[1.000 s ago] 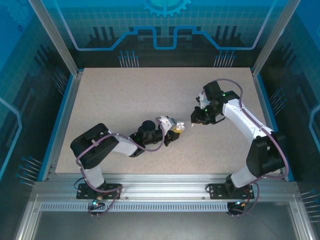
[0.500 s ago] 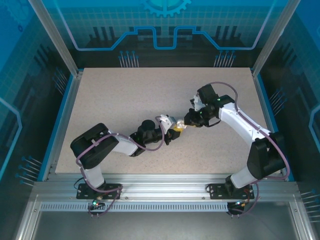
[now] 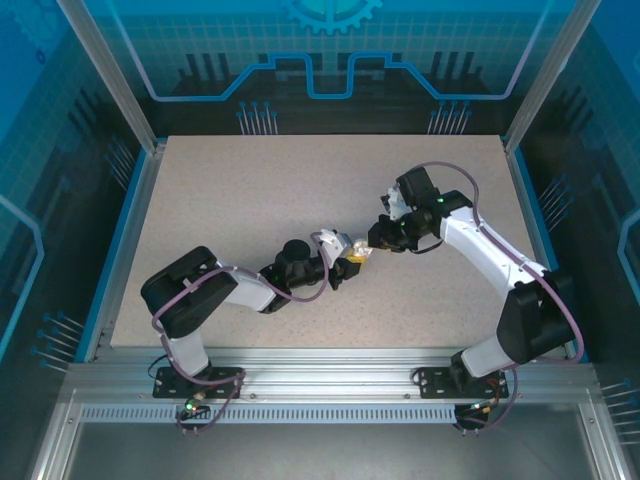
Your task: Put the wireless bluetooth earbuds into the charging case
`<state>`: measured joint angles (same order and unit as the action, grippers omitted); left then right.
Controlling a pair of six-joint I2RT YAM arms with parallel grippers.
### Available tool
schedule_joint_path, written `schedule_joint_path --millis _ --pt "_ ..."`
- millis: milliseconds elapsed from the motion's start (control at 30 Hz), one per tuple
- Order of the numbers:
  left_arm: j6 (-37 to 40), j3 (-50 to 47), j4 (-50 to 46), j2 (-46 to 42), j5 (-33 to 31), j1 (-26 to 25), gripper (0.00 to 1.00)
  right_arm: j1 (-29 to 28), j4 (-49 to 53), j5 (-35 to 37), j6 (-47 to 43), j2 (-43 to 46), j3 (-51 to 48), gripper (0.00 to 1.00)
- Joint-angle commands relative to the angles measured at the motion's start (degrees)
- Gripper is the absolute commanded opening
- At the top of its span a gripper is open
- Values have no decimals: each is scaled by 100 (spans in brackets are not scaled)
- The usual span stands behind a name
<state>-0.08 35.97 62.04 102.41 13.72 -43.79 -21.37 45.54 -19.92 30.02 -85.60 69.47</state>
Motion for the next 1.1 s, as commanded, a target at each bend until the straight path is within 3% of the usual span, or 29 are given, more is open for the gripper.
schedule_joint_path --millis 0,1067 --pt "-54 95 286 44 79 -33 12 -19 86 28 -4 98 184 20" --pt "-80 -55 450 -70 157 -33 12 10 97 50 -75 -18 392 20"
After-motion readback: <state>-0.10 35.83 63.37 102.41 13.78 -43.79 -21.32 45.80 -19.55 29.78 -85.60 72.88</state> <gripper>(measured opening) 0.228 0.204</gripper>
